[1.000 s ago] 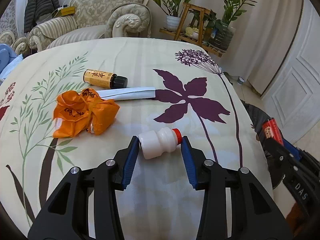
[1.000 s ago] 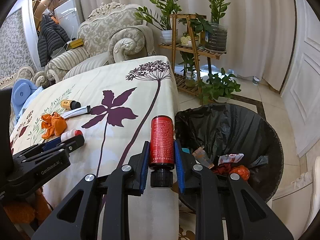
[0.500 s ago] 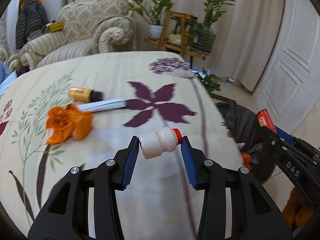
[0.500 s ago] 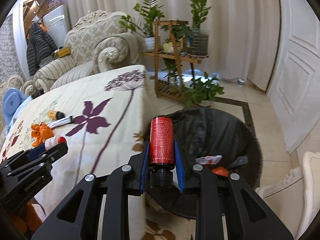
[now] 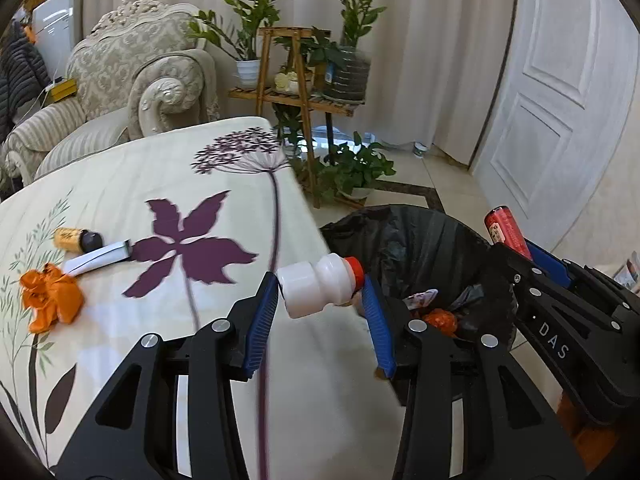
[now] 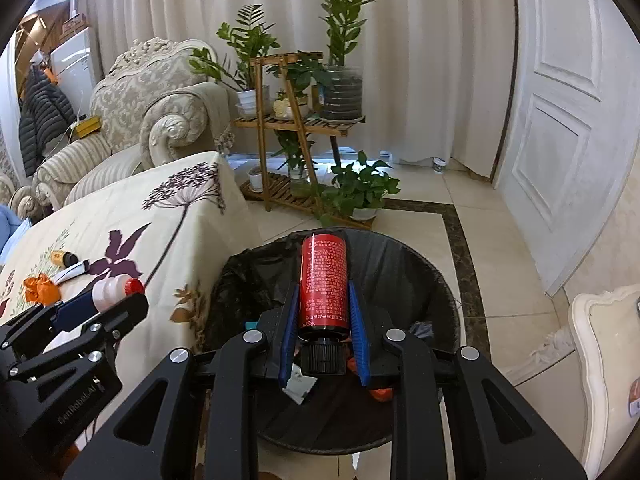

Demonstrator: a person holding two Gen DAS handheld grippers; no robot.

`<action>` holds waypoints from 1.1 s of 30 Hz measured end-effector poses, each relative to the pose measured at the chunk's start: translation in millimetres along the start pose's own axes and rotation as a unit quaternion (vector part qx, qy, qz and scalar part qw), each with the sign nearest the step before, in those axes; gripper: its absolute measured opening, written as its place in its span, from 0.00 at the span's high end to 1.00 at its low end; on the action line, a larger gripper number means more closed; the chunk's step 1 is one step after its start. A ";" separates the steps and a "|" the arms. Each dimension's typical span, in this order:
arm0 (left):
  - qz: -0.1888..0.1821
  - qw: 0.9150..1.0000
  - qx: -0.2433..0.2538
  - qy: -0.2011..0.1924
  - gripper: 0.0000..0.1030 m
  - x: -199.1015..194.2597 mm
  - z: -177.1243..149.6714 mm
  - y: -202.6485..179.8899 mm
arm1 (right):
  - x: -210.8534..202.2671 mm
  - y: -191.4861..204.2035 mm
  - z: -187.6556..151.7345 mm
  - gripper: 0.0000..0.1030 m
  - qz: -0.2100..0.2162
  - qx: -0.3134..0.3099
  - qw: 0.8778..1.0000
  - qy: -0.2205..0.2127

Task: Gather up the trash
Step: 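Carry the red cylinder and white bottle over the bin and open both tools, then move both tools back to the table toward the orange bag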

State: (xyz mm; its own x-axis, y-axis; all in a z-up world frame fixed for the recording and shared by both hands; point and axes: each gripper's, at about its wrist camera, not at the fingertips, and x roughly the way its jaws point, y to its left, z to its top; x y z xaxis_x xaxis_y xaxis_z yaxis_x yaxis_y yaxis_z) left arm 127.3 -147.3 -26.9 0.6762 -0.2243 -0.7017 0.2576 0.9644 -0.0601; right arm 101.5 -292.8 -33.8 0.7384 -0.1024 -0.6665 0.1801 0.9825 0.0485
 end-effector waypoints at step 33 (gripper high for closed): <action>0.016 1.000 0.002 0.002 0.26 14.7 7.2 -9.8 | 11.5 -18.3 3.7 0.56 -0.004 0.022 1.000 0.002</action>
State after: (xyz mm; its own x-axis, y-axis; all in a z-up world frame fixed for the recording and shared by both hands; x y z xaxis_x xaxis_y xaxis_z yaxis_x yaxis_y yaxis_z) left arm 139.7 -161.0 -31.5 0.6816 -0.1937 -0.7056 0.2392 0.9703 -0.0353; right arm 109.0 -312.6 -39.6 0.7338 -0.1101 -0.6704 0.2148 0.9737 0.0753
